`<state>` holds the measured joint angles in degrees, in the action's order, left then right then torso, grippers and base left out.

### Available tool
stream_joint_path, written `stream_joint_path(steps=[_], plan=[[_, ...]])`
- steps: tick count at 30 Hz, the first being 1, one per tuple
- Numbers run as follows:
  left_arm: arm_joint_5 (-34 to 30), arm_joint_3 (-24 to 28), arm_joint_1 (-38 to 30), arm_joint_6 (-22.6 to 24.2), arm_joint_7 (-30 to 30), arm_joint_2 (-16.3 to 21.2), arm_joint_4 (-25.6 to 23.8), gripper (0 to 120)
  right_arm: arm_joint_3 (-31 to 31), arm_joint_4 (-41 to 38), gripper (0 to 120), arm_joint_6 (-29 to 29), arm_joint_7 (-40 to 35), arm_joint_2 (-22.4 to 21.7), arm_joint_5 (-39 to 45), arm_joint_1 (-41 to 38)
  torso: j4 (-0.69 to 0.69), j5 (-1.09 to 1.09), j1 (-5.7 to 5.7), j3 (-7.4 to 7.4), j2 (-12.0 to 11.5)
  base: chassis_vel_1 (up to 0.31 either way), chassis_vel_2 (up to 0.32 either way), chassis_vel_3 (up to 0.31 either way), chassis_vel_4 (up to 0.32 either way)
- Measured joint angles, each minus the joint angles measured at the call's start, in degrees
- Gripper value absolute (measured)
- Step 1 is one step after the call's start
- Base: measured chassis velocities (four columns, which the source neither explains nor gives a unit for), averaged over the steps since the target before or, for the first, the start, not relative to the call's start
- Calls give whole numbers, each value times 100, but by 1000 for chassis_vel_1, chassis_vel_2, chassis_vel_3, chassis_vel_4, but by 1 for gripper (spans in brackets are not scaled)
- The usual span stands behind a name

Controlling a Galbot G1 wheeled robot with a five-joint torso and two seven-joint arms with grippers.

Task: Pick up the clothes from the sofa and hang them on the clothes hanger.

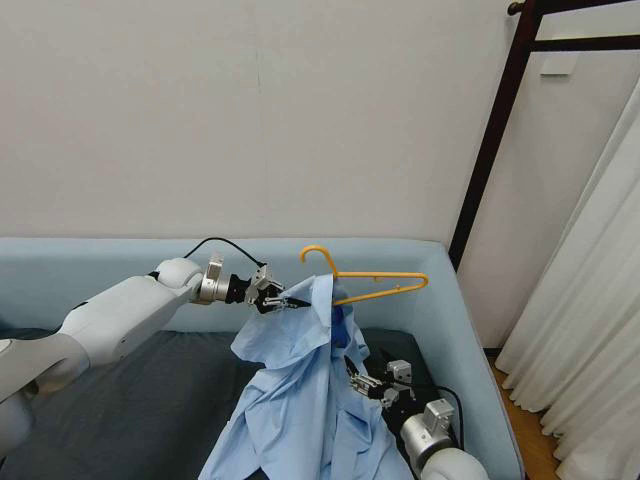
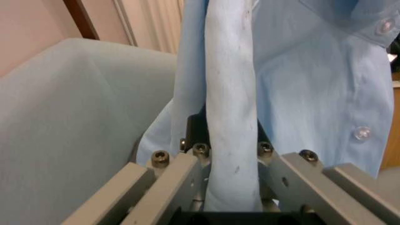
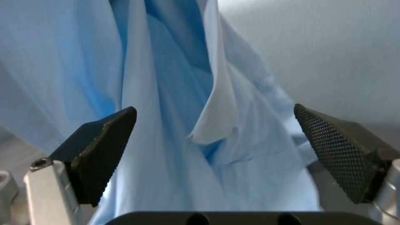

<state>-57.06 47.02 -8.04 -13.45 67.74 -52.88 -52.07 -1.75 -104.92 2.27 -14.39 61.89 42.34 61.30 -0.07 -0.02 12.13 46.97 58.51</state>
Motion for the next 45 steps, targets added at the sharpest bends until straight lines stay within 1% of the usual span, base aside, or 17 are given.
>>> stream_joint_path(steps=[6, 13, 15, 20, 23, 24, 28, 29, 33, 34, 38, 39, 40, 42, 43, 44, 45], plan=[[-87, 54, -59, 51, -36, -12, -95, 2, -51, 194, 100, 171, -387, 281, 580, -230, 0, 1, 0, 0, 0, 0, 0, 0, 0], [-101, 71, -93, 57, -138, 10, -277, 2, -50, 639, 100, 238, -910, 525, 474, -543, 0, 1, 0, 0, 0, 0, 0, 0, 0], [-116, 71, -93, 65, -163, 12, -352, 2, -13, 737, 100, 370, -1162, 628, 691, -697, 0, 0, 0, 0, 0, 0, 0, 0, 0], [-160, 70, -82, 82, -171, 10, -413, 2, 10, 871, 99, 442, -1365, 738, 824, -814, 1, 0, 0, 0, 0, 0, 0, 0, 0], [-191, 76, -103, 94, -170, 20, -402, 2, 82, 945, 89, 466, -1427, 820, 963, -819, -1, 0, 0, 0, 0, 0, 0, 0, 0], [-191, 76, -103, 94, -170, 20, -402, 2, 82, 945, 89, 466, -1427, 820, 963, -819, -1, 0, 0, 0, 0, 0, 0, 0, 0], [-195, 101, -163, 90, -130, 23, -303, 2, 90, 938, 70, 456, -1330, 807, 1006, -811, 1, 1, 0, 0, 0, 0, 0, 0, 0], [-195, 101, -163, 90, -130, 23, -303, 2, 90, 938, 70, 456, -1330, 807, 1006, -811, 1, 1, 0, 0, 0, 0, 0, 0, 0], [-199, 102, -156, 75, -112, 33, -276, 2, 66, 864, 51, 417, -1162, 669, 995, -786, -1, 1, 0, 0, 0, 0, 0, 0, 0], [-199, 102, -156, 75, -112, 33, -276, 2, 66, 864, 51, 417, -1162, 669, 995, -786, -1, 1, 0, 0, 0, 0, 0, 0, 0], [-198, 93, -102, 36, -78, 27, -201, 2, 87, 837, 34, 395, -1070, 600, 998, -743, 2, 0, 0, 0, 0, 0, 0, 0, 0], [-198, 86, -98, 18, -58, 21, -169, 2, 91, 830, 31, 393, -1050, 563, 995, -721, 1, 0, 0, 0, 0, 0, 0, 0, 0], [-198, 86, -98, 18, -58, 21, -169, 2, 91, 830, 31, 393, -1050, 563, 995, -721, 1, 0, 0, 0, 0, 0, 0, 0, 0], [-190, 51, -77, -23, -16, 17, -105, 2, 115, 775, 20, 387, -974, 427, 990, -644, 0, 1, 0, 0, 0, 0, 0, 0, 0], [-188, 38, -64, -33, -8, 25, -106, 2, 121, 750, 16, 386, -953, 385, 988, -627, -2, 1, 0, 0, 0, 0, 0, 0, 0], [-188, 38, -64, -33, -8, 25, -106, 2, 121, 750, 16, 386, -953, 385, 988, -627, -2, 1, 0, 0, 0, 0, 0, 0, 0], [-182, 27, -48, -33, -7, 50, -118, 2, 129, 720, 11, 385, -927, 322, 984, -609, -2, 0, 0, 0, 0, 0, 0, 0, 0]])
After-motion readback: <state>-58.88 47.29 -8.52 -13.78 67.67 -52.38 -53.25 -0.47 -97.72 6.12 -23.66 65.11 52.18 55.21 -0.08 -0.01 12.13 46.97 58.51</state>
